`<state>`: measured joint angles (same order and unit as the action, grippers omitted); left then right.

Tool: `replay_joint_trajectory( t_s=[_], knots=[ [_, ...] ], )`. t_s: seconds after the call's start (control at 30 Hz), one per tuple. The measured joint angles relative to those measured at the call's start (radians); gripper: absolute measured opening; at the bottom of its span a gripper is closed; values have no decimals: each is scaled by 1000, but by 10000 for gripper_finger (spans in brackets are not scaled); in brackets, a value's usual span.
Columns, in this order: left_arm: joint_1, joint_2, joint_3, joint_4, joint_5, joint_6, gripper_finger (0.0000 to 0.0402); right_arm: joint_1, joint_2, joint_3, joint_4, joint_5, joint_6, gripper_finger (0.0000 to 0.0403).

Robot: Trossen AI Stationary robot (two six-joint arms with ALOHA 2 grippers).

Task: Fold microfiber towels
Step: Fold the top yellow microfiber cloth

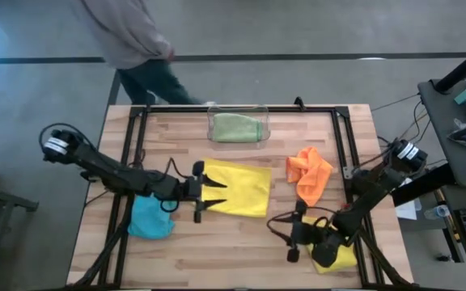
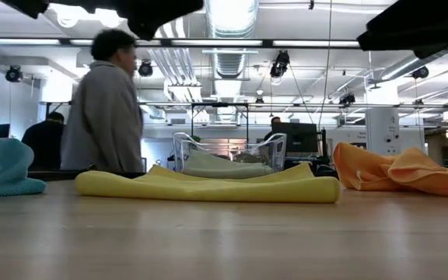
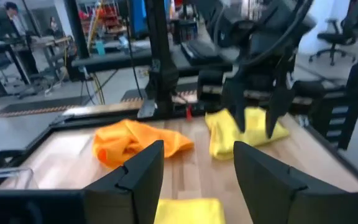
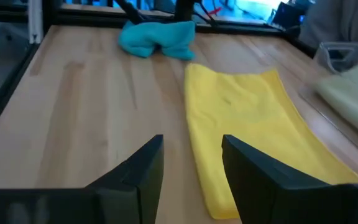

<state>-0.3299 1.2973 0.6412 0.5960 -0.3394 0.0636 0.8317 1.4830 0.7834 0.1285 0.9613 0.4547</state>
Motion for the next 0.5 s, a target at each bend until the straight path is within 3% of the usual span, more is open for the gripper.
replay_joint_trajectory(
  t_s=[0.17,0.37,0.5],
  knots=[
    [1,110,44,-6,11,0,178,14,11,1,22,6,-71,155],
    [-2,213,111,-21,112,3,178,10,-4,3,49,10,-119,155],
    [-13,265,177,-146,118,52,178,11,-15,4,64,9,-141,155]
  ],
)
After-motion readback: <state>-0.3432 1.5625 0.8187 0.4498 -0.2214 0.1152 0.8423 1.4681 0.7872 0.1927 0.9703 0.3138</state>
